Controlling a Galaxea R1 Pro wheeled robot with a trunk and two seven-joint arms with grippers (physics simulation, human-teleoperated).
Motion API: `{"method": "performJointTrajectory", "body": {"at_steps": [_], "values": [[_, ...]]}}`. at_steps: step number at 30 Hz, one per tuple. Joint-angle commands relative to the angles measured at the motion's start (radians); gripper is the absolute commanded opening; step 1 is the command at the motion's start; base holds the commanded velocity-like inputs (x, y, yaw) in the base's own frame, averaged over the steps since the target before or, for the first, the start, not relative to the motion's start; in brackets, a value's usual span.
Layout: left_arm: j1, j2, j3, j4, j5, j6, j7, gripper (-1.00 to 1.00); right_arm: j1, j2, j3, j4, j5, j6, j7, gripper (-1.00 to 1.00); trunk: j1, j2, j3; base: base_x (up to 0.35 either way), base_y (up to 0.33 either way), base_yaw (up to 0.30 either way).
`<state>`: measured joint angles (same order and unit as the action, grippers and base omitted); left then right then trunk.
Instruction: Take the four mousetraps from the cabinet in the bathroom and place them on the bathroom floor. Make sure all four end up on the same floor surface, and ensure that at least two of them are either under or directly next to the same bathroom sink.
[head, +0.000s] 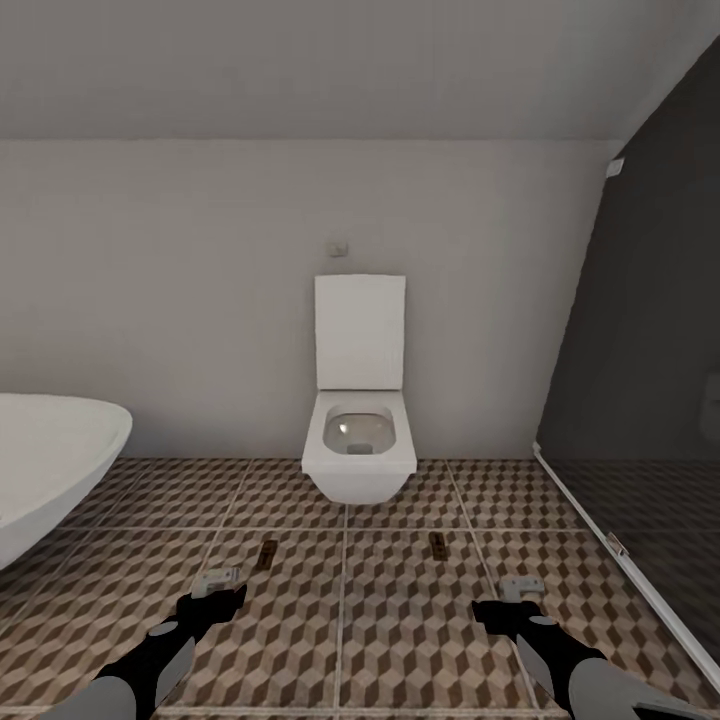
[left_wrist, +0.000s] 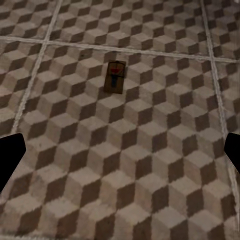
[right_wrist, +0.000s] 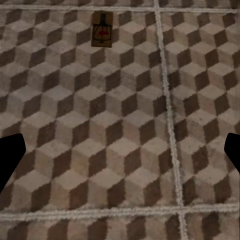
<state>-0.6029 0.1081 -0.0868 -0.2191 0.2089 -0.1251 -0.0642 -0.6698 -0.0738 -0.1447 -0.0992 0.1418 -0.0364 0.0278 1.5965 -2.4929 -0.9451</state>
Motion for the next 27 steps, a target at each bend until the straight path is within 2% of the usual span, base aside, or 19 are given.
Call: {"method": "performJointTrajectory", "body": {"at_steps": [1, 27], "values": [[-0.001, 0.001, -0.008, 0.001, 0.010, -0.004, -0.002, 1.00, -0.001, 0.000, -0.009, 0.001, 0.010, -0.004, 0.003, 1.00, -0.004, 0.007, 0.002, 0.000, 0.000, 0.000], [0.000, 0.001, -0.008, 0.003, 0.010, -0.004, 0.000, 1.00, -0.001, 0.000, -0.008, 0.001, 0.010, -0.005, 0.002, 1.00, -0.104, 0.189, 0.084, 0.000, 0.000, 0.000]]}}
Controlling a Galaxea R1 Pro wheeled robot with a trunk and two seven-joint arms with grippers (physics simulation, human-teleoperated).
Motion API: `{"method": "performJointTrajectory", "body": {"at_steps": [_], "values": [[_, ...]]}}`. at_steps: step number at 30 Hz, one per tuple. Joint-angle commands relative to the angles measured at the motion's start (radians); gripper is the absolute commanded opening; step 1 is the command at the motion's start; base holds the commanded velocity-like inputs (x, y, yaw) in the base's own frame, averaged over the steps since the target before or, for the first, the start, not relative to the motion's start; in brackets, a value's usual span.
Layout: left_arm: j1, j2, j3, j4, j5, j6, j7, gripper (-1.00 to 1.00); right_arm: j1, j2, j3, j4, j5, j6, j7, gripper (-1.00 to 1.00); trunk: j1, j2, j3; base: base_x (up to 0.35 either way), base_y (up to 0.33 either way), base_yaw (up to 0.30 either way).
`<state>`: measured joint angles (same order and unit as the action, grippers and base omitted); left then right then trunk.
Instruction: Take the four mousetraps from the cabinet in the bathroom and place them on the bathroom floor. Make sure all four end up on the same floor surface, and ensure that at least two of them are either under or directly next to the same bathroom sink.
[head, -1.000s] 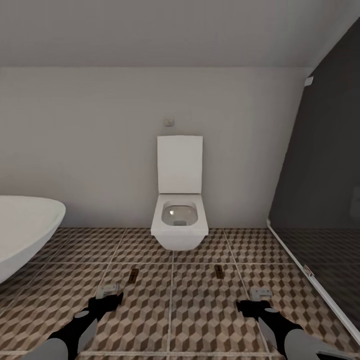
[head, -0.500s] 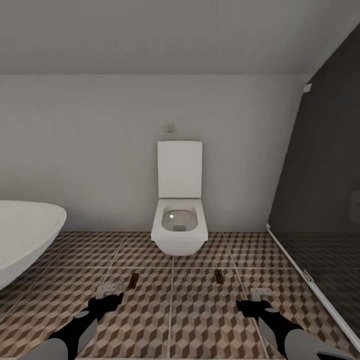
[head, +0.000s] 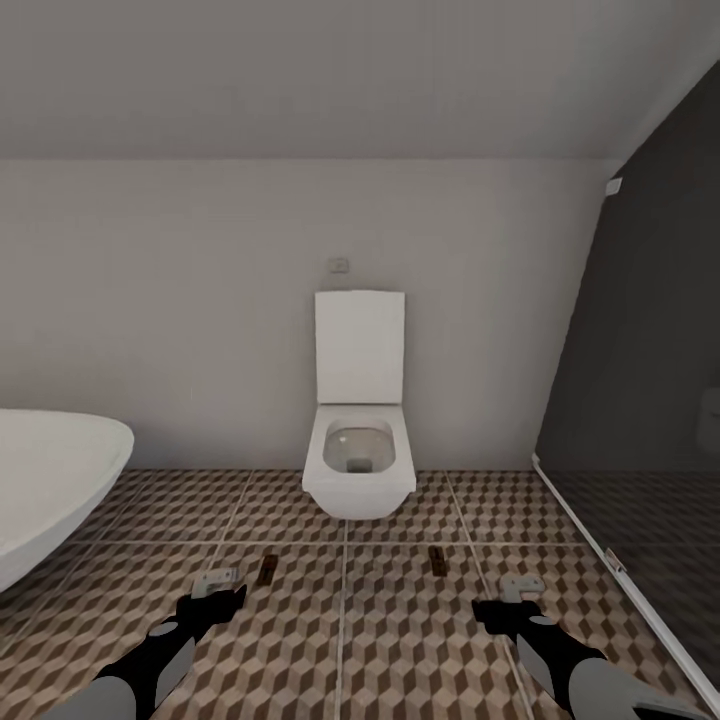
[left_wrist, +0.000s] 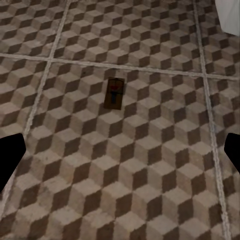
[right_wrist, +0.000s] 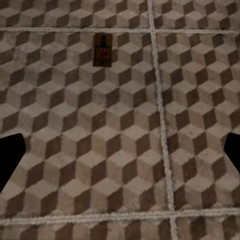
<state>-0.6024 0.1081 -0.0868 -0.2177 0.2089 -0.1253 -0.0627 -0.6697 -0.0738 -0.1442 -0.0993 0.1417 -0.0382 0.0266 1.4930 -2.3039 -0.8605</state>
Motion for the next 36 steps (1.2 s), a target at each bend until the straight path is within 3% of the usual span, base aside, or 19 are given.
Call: {"method": "performJointTrajectory", "body": {"at_steps": [1, 36], "values": [[-0.001, 0.001, -0.008, 0.001, 0.010, -0.004, -0.002, 1.00, -0.001, 0.000, -0.008, 0.001, 0.010, -0.003, 0.003, 1.00, -0.004, 0.007, 0.002, 0.000, 0.000, 0.000], [-0.001, 0.001, -0.009, 0.001, 0.013, -0.005, -0.002, 1.00, -0.001, 0.002, -0.008, 0.001, 0.011, -0.005, -0.001, 1.00, -0.138, 0.252, 0.112, 0.000, 0.000, 0.000]]}}
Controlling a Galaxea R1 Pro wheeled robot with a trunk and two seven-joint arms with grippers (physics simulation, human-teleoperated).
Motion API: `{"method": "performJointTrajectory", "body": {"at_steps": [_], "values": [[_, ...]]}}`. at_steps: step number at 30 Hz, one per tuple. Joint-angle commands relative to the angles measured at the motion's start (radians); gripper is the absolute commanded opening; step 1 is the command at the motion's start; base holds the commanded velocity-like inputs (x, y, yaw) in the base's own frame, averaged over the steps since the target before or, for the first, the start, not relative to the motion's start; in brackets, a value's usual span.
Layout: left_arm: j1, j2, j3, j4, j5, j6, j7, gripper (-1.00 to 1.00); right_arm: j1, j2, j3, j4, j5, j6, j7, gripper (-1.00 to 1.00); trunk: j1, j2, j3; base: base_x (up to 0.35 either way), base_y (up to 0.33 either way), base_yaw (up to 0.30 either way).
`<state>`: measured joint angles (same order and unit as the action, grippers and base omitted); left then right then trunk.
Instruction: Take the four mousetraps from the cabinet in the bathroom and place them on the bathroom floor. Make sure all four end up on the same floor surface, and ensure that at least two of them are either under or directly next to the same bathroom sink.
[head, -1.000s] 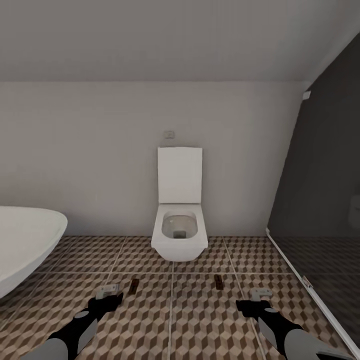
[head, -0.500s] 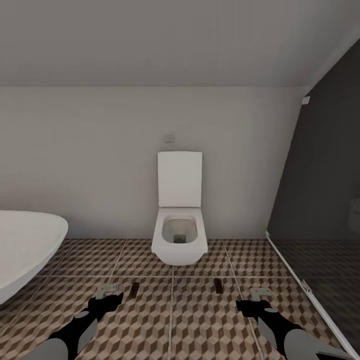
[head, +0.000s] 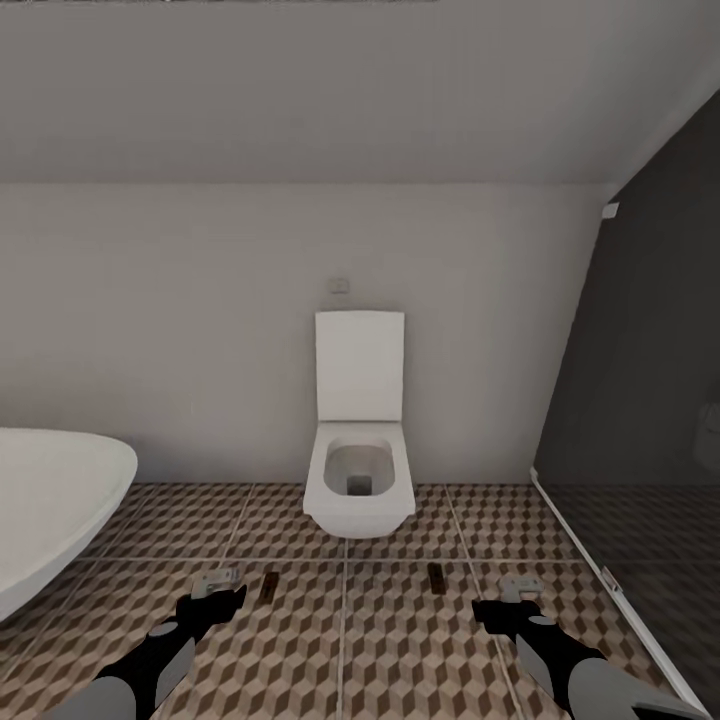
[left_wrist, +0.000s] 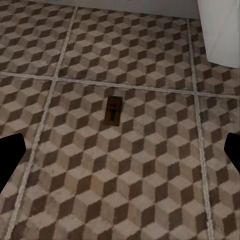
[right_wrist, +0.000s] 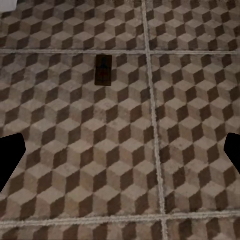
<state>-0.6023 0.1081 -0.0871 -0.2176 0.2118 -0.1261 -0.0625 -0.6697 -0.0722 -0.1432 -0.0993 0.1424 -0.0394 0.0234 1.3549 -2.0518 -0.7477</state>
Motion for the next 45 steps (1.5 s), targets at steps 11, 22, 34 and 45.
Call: {"method": "performJointTrajectory", "body": {"at_steps": [11, 22, 34, 45], "values": [[-0.001, 0.001, -0.008, 0.001, 0.011, -0.004, -0.002, 1.00, -0.001, -0.001, -0.009, 0.001, 0.010, -0.004, 0.004, 1.00, -0.042, 0.077, 0.034, 0.000, 0.000, 0.000], [-0.001, 0.001, -0.008, 0.001, 0.011, -0.004, -0.001, 1.00, -0.001, -0.001, -0.009, 0.001, 0.010, -0.004, 0.004, 1.00, -0.085, 0.154, 0.068, 0.000, 0.000, 0.000], [-0.001, 0.001, -0.008, 0.003, 0.012, -0.004, -0.002, 1.00, -0.001, -0.001, -0.009, 0.001, 0.011, -0.004, 0.004, 1.00, -0.131, 0.238, 0.106, 0.000, 0.000, 0.000], [-0.001, 0.002, -0.008, 0.018, 0.014, -0.004, -0.001, 1.00, -0.001, 0.001, -0.009, 0.001, 0.011, -0.005, 0.002, 1.00, -0.173, 0.315, 0.140, 0.000, 0.000, 0.000]]}}
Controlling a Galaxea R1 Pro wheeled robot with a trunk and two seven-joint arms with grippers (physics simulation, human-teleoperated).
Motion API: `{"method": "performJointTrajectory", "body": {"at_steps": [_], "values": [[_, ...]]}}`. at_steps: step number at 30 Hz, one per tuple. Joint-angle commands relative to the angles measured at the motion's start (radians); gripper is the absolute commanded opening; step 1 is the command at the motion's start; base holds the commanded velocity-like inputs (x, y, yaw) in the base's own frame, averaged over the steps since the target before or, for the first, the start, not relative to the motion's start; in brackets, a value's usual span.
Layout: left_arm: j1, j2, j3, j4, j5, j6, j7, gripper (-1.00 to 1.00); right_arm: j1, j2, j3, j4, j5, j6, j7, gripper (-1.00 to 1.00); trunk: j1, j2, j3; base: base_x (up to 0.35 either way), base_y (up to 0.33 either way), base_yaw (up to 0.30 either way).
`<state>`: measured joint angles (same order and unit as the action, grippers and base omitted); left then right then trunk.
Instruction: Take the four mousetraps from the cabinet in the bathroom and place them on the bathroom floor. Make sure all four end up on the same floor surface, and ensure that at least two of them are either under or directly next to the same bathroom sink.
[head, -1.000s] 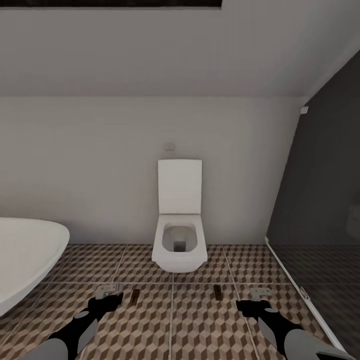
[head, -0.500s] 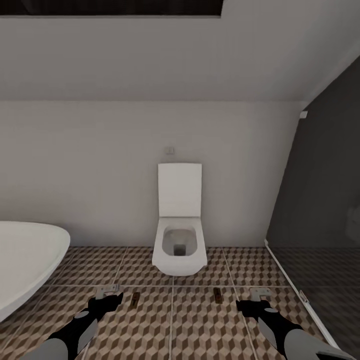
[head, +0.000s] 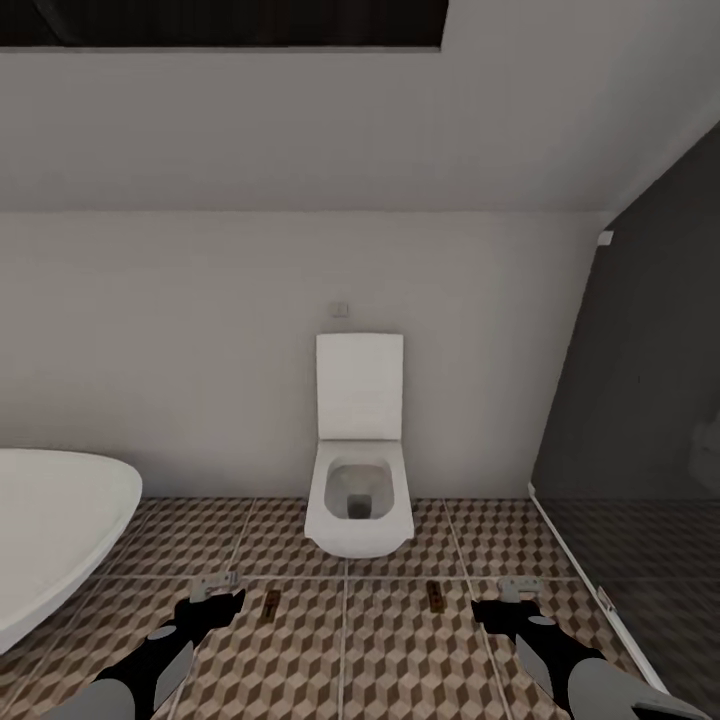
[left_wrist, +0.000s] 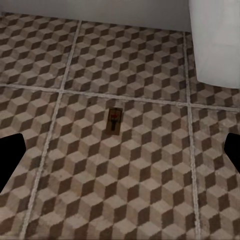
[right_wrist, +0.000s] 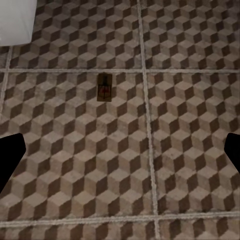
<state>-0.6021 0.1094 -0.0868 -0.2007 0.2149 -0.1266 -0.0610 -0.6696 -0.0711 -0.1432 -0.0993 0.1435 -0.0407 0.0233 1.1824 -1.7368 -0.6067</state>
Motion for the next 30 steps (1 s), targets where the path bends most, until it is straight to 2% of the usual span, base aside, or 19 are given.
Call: {"method": "performJointTrajectory", "body": {"at_steps": [1, 21, 30], "values": [[-0.001, 0.001, -0.008, 0.004, 0.010, -0.004, -0.002, 1.00, -0.001, 0.000, -0.009, 0.001, 0.010, -0.003, 0.003, 1.00, -0.004, 0.007, 0.002, 0.000, 0.000, 0.000], [-0.001, 0.000, -0.008, 0.027, 0.011, -0.006, -0.002, 1.00, -0.001, 0.011, -0.011, 0.001, 0.010, 0.001, -0.028, 1.00, -0.081, 0.147, 0.065, 0.000, 0.000, 0.005], [-0.001, 0.001, -0.008, 0.027, 0.011, -0.007, -0.002, 1.00, -0.001, 0.011, -0.010, 0.001, 0.010, 0.002, -0.035, 1.00, -0.115, 0.210, 0.093, 0.000, 0.000, 0.205]]}}
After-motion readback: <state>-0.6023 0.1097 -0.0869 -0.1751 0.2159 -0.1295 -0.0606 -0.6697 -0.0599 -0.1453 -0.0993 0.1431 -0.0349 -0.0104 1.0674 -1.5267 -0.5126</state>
